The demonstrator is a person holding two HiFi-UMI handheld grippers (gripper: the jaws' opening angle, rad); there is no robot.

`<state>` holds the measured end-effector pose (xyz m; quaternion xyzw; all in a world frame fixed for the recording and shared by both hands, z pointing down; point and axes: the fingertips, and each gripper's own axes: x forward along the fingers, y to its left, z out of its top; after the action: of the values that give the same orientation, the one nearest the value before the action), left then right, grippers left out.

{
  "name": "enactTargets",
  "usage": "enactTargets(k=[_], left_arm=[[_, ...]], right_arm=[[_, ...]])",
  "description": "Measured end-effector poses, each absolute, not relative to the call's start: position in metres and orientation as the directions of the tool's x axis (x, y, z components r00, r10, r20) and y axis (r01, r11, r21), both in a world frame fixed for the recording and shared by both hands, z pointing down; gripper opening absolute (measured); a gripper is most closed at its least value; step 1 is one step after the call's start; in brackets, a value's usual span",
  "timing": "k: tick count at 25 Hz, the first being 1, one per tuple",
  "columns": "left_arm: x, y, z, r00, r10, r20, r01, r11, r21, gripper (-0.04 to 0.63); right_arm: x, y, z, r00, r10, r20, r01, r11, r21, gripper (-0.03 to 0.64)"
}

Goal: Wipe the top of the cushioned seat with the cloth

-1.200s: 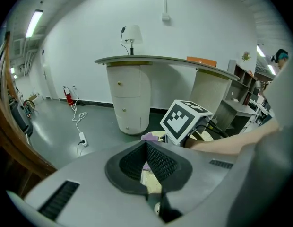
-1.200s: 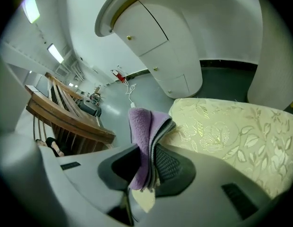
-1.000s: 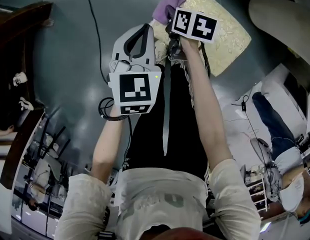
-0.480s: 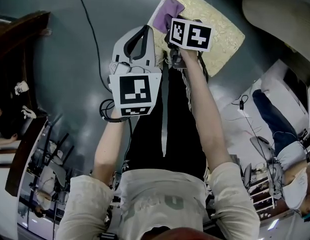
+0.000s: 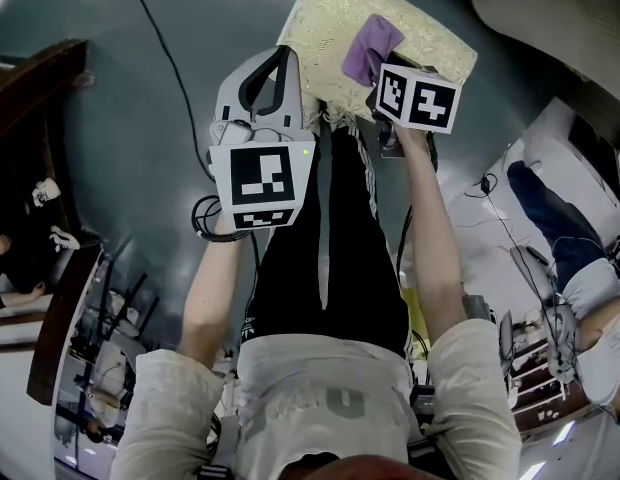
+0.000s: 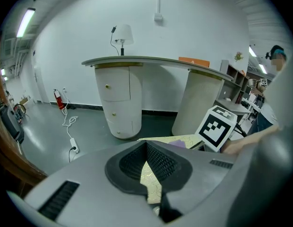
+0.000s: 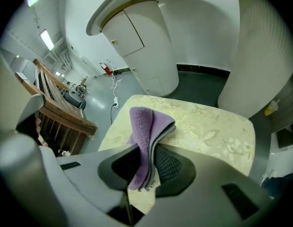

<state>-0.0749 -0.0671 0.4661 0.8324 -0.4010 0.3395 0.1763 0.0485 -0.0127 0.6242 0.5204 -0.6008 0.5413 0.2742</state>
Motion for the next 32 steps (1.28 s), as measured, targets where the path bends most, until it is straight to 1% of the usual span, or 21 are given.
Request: enactTargets(k=[4, 9, 13, 16, 23, 26, 32], left_arm=[[-0.075, -0.071, 0.469, 0.449, -0.543, 0.709, -0.779, -0.627, 0.013, 0.006], [-0.077, -0.073, 0.465, 0.448, -0.544, 0.709, -0.774, -0.633, 0.003, 0.006], [-0.076, -0.071, 0.466, 0.448, -0.541, 0.711, -0.773, -0.634, 0.005, 0.006], [-0.072, -0.070, 0.467, 0.454, -0.535, 0.712, -0.769, -0.639, 0.010, 0.006], [-0.067, -0.068, 0.470, 0.457, -0.526, 0.717, -0.761, -0.648, 0.010, 0.006], [-0.065, -0.068, 0.473, 0.458, -0.522, 0.719, -0.758, -0.652, 0.009, 0.006], [-0.059, -0.067, 0.473, 0.465, -0.519, 0.717, -0.754, -0.657, 0.013, 0.006]], right_arm=[[0.083, 0.012, 0.628, -0.265, -0.312, 0.912, -0.931, -0.164, -0.326, 0.087], [0.125, 0.042, 0.625, -0.187, -0.276, 0.943, -0.954, -0.176, -0.241, 0.087], [0.159, 0.067, 0.624, -0.140, -0.246, 0.959, -0.949, -0.242, -0.201, 0.087], [0.181, 0.081, 0.623, -0.100, -0.229, 0.968, -0.951, -0.266, -0.161, 0.087], [0.201, 0.096, 0.624, -0.042, -0.190, 0.981, -0.961, -0.260, -0.092, 0.087], [0.207, 0.101, 0.627, -0.016, -0.173, 0.985, -0.957, -0.282, -0.065, 0.086], [0.208, 0.101, 0.627, 0.021, -0.167, 0.986, -0.955, -0.295, -0.029, 0.086]])
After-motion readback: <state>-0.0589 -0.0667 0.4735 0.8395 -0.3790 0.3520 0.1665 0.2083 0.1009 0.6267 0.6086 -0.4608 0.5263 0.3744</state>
